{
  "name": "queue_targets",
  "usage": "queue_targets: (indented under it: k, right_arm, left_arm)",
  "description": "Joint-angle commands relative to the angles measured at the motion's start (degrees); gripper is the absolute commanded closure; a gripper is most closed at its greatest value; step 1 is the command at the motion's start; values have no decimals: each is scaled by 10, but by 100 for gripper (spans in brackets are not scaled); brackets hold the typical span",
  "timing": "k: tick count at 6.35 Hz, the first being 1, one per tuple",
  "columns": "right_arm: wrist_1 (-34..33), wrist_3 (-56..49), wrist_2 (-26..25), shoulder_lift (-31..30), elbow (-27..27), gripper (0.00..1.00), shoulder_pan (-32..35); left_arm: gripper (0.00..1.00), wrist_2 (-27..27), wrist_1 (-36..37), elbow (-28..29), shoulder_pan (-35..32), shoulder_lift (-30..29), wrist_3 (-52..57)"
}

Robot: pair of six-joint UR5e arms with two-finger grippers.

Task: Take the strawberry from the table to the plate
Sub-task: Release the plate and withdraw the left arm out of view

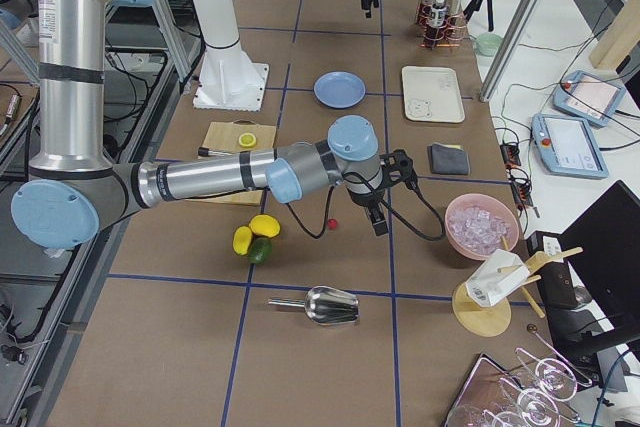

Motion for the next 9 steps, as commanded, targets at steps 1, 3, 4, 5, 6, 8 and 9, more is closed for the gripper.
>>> queue_targets:
  k: [1, 3, 4, 5, 6, 8, 9]
  right_arm:
    - [-6, 2, -1, 15, 2, 0, -18]
    - [-8, 92, -1, 58, 3, 0, -67]
    - [-8, 134, -14, 71, 9, 0, -98]
    - [-8, 184, -45, 74, 18, 0, -129]
    - [0, 231, -58, 53, 38, 0, -169]
    - [132, 367, -178, -38, 61, 0, -300]
    - [208, 386, -195, -62, 28, 0, -313]
  left_arm:
    - [0, -126, 65, 43, -208, 70, 191]
    - [0, -132, 196, 62, -265, 85, 323]
    - [0, -134, 196, 57, -277, 143, 329]
    - [0, -134, 196, 53, -278, 157, 327]
    - [0, -135, 195, 59, -277, 151, 324]
    - [0, -139, 194, 52, -276, 148, 324]
    - [0, -140, 193, 52, -276, 147, 324]
